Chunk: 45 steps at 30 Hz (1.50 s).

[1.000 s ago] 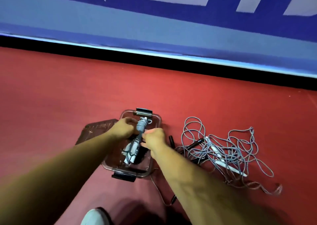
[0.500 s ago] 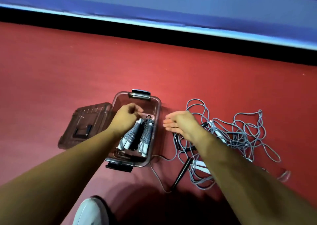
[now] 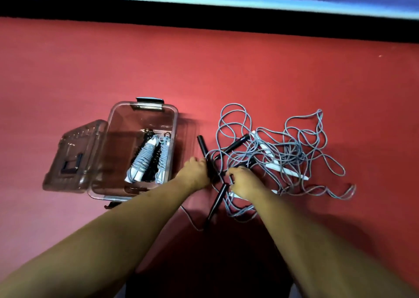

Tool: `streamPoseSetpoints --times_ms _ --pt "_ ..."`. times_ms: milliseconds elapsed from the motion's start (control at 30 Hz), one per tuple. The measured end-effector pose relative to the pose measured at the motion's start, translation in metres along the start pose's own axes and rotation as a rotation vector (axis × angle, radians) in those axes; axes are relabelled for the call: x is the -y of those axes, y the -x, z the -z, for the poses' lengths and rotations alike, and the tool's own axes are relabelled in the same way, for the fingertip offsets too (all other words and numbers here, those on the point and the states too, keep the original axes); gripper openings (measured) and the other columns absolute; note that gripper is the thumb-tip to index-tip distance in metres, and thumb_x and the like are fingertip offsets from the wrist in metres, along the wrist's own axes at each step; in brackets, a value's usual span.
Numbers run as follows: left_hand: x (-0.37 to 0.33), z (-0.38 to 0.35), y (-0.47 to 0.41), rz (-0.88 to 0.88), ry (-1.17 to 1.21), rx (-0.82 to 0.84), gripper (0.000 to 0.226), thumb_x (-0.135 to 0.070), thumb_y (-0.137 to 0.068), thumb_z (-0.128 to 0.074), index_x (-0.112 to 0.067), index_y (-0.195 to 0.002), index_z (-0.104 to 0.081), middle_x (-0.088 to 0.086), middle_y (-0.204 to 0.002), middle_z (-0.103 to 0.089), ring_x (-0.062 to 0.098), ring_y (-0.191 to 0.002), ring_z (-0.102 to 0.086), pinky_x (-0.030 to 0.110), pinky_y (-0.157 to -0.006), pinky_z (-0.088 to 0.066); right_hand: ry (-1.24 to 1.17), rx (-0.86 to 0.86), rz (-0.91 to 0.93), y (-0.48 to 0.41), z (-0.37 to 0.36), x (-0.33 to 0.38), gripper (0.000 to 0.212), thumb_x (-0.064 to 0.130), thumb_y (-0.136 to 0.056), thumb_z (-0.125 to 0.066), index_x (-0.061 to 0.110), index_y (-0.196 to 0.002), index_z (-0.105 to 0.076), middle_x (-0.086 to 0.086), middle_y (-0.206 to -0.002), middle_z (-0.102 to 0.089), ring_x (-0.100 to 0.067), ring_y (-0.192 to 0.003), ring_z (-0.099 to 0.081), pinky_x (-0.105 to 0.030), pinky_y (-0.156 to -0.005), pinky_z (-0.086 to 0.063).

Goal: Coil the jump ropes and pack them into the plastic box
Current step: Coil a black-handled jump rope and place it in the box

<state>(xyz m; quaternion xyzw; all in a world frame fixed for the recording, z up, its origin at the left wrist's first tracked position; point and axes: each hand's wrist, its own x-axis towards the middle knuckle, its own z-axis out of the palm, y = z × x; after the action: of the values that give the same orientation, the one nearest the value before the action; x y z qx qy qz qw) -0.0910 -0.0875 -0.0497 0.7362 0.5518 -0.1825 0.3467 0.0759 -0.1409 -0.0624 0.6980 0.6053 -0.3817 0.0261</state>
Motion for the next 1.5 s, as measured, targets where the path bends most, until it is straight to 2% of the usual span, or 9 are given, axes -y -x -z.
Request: streamPoseSetpoints --times_ms 133,467,700,800,900,967,1033,1133,1500 --pt "0.016 -0.028 -0.012 0.151 -0.041 -0.031 0.055 -0.034 -0.096 -0.053 -0.005 -0.14 -0.035 0.021 -0.14 -0.036 0.042 -0.129 -0.039 0.046 -0.108 -0.037 0.009 -0.019 0.024 0.002 -0.006 -0.014 0.035 0.008 -0.08 -0.062 0.023 -0.112 -0.063 -0.003 -0.115 -0.056 -0.024 -0.113 -0.052 -0.032 -0.094 -0.045" --pt "0.027 -0.055 -0.006 0.021 -0.172 0.078 0.042 -0.03 -0.093 -0.058 -0.011 -0.13 -0.05 0.014 -0.144 -0.036 0.038 -0.127 -0.042 0.045 -0.106 -0.041 0.088 -0.025 -0.004 0.006 -0.01 -0.024 0.03 0.007 -0.087 -0.058 0.016 -0.115 -0.062 -0.005 -0.119 -0.061 -0.027 -0.113 -0.057 -0.033 -0.088 -0.05" --pt "-0.01 -0.028 0.033 -0.147 0.111 0.039 0.024 -0.017 -0.099 -0.054 -0.009 -0.119 -0.064 0.018 -0.108 -0.069 0.022 -0.091 -0.066 0.029 -0.082 -0.045 -0.094 -0.051 -0.172 0.028 0.004 -0.022 0.013 0.01 -0.082 -0.061 0.005 -0.092 -0.069 -0.013 -0.095 -0.069 -0.029 -0.092 -0.065 -0.029 -0.077 -0.051" --pt "-0.03 0.014 0.051 -0.177 0.271 0.096 0.013 -0.004 -0.097 -0.054 -0.008 -0.091 -0.065 0.002 -0.073 -0.064 -0.003 -0.045 -0.052 0.011 -0.054 -0.04 -0.161 -0.164 -0.168 0.044 0.027 -0.009 0.038 0.01 -0.076 -0.064 0.013 -0.114 -0.064 -0.013 -0.109 -0.064 -0.03 -0.104 -0.061 -0.028 -0.084 -0.047" --pt "-0.05 0.069 0.083 -0.284 0.284 0.133 0.031 0.0 -0.098 -0.052 -0.017 -0.073 -0.059 -0.013 -0.046 -0.05 -0.002 -0.039 -0.04 0.011 -0.047 -0.034 -0.249 -0.162 0.094 0.067 0.068 0.017 0.058 0.008 -0.075 -0.072 0.019 -0.131 -0.06 -0.008 -0.122 -0.053 -0.023 -0.121 -0.05 -0.019 -0.099 -0.036" --pt "-0.062 0.105 0.106 -0.366 0.304 0.11 0.033 -0.006 -0.099 -0.054 -0.019 -0.069 -0.058 -0.011 -0.048 -0.044 0.001 -0.042 -0.034 0.015 -0.046 -0.03 -0.214 -0.113 0.224 0.082 0.099 0.035 0.027 0.013 -0.083 -0.071 -0.001 -0.106 -0.071 -0.017 -0.104 -0.065 -0.017 -0.102 -0.058 -0.023 -0.085 -0.041" --pt "-0.066 0.137 0.127 -0.398 0.381 0.046 0.026 -0.008 -0.099 -0.056 -0.017 -0.074 -0.06 -0.006 -0.053 -0.043 0.004 -0.045 -0.033 0.018 -0.045 -0.028 -0.32 -0.082 0.251 0.102 0.133 0.054 0.022 0.017 -0.091 -0.065 -0.005 -0.088 -0.071 -0.011 -0.071 -0.065 -0.009 -0.067 -0.056 -0.027 -0.065 -0.044" --pt "-0.065 0.174 0.158 -0.404 0.426 -0.07 0.017 -0.007 -0.096 -0.061 -0.01 -0.079 -0.063 -0.002 -0.056 -0.048 0.006 -0.046 -0.039 0.017 -0.048 -0.035 -0.627 -0.085 0.367 0.139 0.186 0.082 0.022 0.005 -0.096 -0.055 0.003 -0.076 -0.065 0.0 -0.048 -0.057 -0.014 -0.054 -0.063 -0.023 -0.058 -0.051" --pt "-0.032 0.215 0.234 -0.314 0.193 -0.272 0.02 -0.01 -0.098 -0.056 -0.016 -0.079 -0.059 0.001 -0.071 -0.054 -0.004 -0.049 -0.046 0.017 -0.058 -0.039 -1.276 -0.581 0.531 0.276 0.32 0.143 0.027 0.016 -0.102 -0.042 0.009 -0.081 -0.057 0.004 -0.047 -0.032 -0.013 -0.042 -0.035 -0.022 -0.049 -0.031"
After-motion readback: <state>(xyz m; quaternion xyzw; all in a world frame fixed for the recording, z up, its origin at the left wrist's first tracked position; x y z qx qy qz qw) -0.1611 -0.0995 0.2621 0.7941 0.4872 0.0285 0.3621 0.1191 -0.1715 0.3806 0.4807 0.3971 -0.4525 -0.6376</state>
